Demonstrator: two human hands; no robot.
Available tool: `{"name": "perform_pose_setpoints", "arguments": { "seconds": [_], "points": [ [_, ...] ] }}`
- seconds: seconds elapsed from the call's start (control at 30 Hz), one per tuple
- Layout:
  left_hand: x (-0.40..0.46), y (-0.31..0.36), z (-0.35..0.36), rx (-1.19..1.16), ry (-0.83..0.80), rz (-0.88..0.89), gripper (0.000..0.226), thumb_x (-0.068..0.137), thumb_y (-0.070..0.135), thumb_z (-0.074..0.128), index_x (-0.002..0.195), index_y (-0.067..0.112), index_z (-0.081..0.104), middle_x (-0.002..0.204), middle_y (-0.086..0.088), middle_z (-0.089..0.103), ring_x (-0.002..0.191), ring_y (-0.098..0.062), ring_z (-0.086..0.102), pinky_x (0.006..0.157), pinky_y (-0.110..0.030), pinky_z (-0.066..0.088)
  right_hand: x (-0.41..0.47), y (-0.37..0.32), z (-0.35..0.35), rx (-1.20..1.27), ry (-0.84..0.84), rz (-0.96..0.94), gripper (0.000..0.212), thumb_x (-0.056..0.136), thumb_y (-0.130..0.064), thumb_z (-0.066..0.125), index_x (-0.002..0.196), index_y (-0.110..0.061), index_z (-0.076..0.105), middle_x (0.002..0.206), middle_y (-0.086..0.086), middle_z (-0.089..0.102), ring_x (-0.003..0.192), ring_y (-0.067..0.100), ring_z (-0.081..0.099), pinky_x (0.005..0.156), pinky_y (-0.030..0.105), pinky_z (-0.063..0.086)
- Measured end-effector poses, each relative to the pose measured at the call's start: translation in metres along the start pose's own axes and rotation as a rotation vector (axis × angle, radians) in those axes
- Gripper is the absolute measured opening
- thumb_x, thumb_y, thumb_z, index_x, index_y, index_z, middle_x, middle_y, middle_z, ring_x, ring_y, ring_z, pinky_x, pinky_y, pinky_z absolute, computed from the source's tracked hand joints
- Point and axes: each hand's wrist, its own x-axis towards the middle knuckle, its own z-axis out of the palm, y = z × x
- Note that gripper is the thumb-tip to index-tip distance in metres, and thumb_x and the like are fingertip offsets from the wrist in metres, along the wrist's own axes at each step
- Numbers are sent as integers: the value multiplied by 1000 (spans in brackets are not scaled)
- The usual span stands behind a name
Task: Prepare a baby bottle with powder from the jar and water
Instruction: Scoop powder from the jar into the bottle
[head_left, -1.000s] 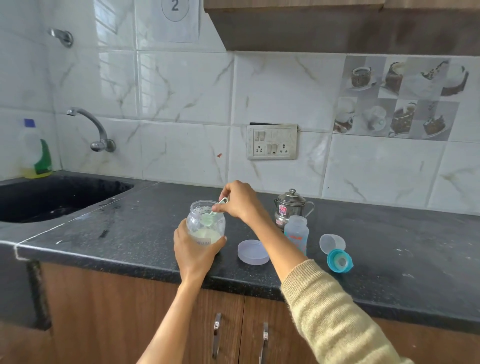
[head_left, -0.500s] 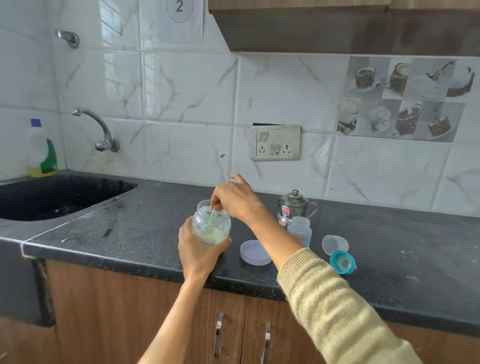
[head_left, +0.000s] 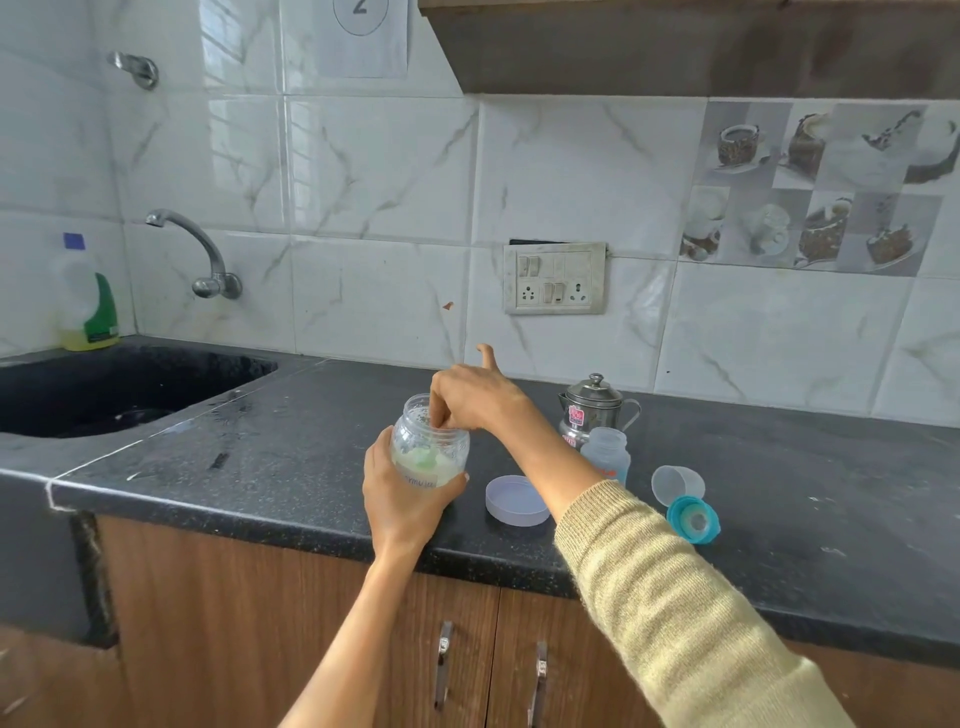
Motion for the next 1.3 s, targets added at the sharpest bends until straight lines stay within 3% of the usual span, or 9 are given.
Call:
{"name": "perform_pose_setpoints", "arguments": {
  "seconds": [0.13, 0.27, 0.4, 0.47, 0.57, 0.87, 1.13, 1.2, 1.3],
  "points": [
    [-1, 0, 0, 6, -2, 9, 94, 48, 29, 90, 129, 16, 44, 125, 0, 52, 114, -15, 49, 89, -24, 37, 3, 1, -1, 44, -84, 38, 27, 84, -5, 60, 95, -26, 73, 100, -11, 72, 101, 11, 61, 111, 52, -1],
    [-1, 1, -1, -15, -6, -13, 95, 49, 28, 89, 132, 16, 42, 128, 0, 49, 117, -15, 46, 91, -23, 35, 3, 8, -4, 156, -136, 80, 15, 87, -24, 64, 100, -26, 72, 98, -12, 71, 90, 8, 53, 99, 42, 15],
    [-1, 2, -2, -19, -9, -18, 93, 50, 27, 89, 131, 17, 42, 128, 0, 49, 117, -16, 46, 90, -23, 34, 0, 19, -5, 405, -178, 149, 22, 84, -29, 68, 103, -20, 72, 109, -4, 70, 101, 14, 58, 96, 40, 32],
    [0, 2, -1, -18, -17, -20, 91, 50, 28, 89, 129, 18, 43, 126, 1, 50, 115, -16, 47, 89, -24, 35, -3, 25, -3, 600, -171, 180, 22, 82, -24, 70, 102, -14, 73, 98, 3, 70, 89, 15, 60, 77, 27, 45],
    [0, 2, 0, -3, -40, -20, 90, 50, 31, 89, 127, 19, 45, 124, 3, 52, 113, -15, 49, 88, -25, 39, -7, 31, 1, 787, -132, 258, 18, 81, -17, 70, 96, -9, 74, 85, 5, 67, 70, 11, 56, 59, 18, 47],
    [1, 0, 2, 20, -72, -38, 87, 49, 40, 87, 125, 23, 47, 121, 6, 54, 113, -16, 51, 93, -37, 46, -12, 37, 7, 1201, -28, 479, 17, 81, -5, 67, 94, 5, 69, 72, 7, 67, 56, 8, 52, 53, 19, 50],
    [5, -1, 3, 38, -121, -75, 93, 48, 42, 87, 127, 18, 44, 125, -1, 53, 115, -19, 50, 96, -41, 46, -23, 57, 16, 1415, 64, 639, 7, 79, -3, 66, 72, -3, 65, 52, 3, 67, 46, 7, 50, 54, 22, 54],
    [5, 0, 4, 65, -138, -90, 107, 46, 45, 88, 134, 12, 36, 135, -7, 45, 124, -23, 43, 101, -43, 42, -27, 62, 17, 1490, 93, 669, 9, 79, -3, 66, 71, -4, 64, 51, 3, 67, 43, 6, 50, 54, 23, 54],
    [0, 4, 6, 88, -120, -90, 135, 49, 46, 87, 146, 4, 4, 154, -12, 13, 143, -29, 10, 115, -48, 20, -35, 67, 15, 1594, 128, 703, 11, 81, -3, 65, 70, -5, 63, 49, 3, 66, 38, 4, 49, 50, 21, 54]
  ]
}}
